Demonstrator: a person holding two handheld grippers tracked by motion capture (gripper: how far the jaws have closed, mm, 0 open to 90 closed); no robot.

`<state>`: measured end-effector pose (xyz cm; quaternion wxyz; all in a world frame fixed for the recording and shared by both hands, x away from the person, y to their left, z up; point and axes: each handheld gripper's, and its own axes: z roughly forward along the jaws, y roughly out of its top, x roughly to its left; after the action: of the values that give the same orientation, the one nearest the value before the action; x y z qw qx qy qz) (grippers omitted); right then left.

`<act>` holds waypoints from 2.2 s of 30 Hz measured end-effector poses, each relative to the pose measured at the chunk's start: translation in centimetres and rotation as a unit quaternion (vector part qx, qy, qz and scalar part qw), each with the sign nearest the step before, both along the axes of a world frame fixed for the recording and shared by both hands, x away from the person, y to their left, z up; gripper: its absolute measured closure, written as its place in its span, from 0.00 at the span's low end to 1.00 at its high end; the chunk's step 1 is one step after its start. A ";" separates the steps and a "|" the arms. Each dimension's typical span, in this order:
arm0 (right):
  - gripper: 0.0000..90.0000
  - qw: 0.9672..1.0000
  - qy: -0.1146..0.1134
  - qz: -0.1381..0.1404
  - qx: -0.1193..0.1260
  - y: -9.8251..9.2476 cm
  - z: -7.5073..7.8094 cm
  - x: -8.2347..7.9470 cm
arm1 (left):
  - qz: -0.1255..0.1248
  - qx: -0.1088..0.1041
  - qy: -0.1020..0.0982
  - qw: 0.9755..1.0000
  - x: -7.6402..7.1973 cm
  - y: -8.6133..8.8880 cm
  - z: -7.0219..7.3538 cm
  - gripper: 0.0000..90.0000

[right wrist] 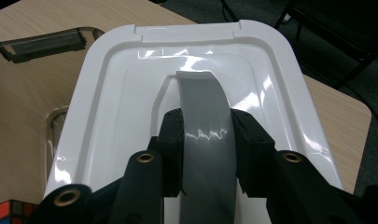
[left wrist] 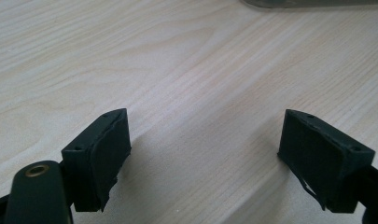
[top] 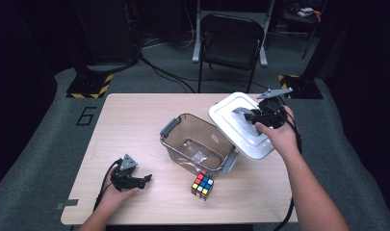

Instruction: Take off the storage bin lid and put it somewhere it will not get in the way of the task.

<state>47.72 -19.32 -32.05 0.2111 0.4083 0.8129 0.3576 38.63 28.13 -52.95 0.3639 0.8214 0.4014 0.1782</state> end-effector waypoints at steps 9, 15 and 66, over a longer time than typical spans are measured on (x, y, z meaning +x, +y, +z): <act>0.74 1.000 0.007 -0.017 0.004 -0.8 -0.5 0.2 | -0.001 0.001 0.000 1.000 0.0 0.0 0.0 0.18; 0.74 1.000 0.009 -0.027 0.003 -1.3 -0.7 0.3 | 0.000 0.000 0.001 1.000 0.0 0.0 0.0 0.18; 0.74 0.995 0.043 -0.089 -0.009 -4.8 -6.5 0.8 | -0.001 0.001 0.000 1.000 0.0 0.0 0.0 0.18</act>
<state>48.56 -24.14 -38.52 0.2104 0.4920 0.7850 0.3120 38.64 28.15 -52.93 0.3629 0.8222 0.4005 0.1784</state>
